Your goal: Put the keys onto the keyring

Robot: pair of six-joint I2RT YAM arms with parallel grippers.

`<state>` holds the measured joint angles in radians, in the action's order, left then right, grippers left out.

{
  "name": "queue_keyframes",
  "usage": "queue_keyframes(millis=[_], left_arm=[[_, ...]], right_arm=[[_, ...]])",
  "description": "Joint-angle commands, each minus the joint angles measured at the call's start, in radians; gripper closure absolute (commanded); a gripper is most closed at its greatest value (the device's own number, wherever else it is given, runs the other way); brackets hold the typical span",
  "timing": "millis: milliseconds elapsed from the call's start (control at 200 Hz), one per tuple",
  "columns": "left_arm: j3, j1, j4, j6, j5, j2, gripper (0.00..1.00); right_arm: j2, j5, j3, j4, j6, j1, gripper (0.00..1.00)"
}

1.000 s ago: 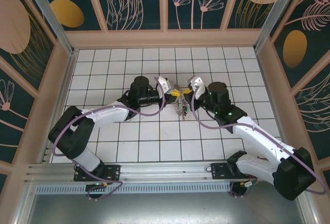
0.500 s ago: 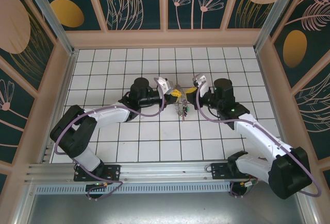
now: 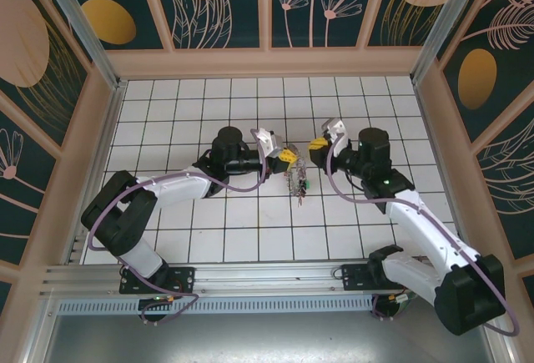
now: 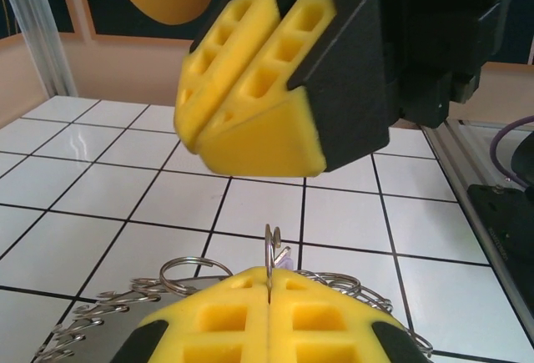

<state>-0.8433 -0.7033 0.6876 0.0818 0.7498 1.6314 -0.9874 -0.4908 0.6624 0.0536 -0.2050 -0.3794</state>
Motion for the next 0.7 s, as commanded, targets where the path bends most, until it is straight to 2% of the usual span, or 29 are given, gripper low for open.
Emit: queue_keyframes(millis=[0, 120, 245, 696], left_arm=[[-0.026, -0.004, -0.003, 0.041, 0.056, -0.007, 1.00], [-0.042, -0.003, -0.066, 0.087, 0.067, -0.012, 1.00], [-0.056, -0.003, -0.113, 0.116, 0.081, -0.018, 1.00], [-0.075, -0.004, -0.141, 0.119, 0.116, -0.019, 1.00]], right_arm=[[0.063, -0.081, -0.040, 0.018, -0.139, 0.005, 0.77], [0.086, -0.126, -0.021, -0.093, -0.314, -0.007, 0.76], [0.065, -0.132, 0.027, -0.209, -0.430, -0.015, 0.76], [0.004, -0.185, 0.042, -0.172, -0.482, -0.037, 0.75]])
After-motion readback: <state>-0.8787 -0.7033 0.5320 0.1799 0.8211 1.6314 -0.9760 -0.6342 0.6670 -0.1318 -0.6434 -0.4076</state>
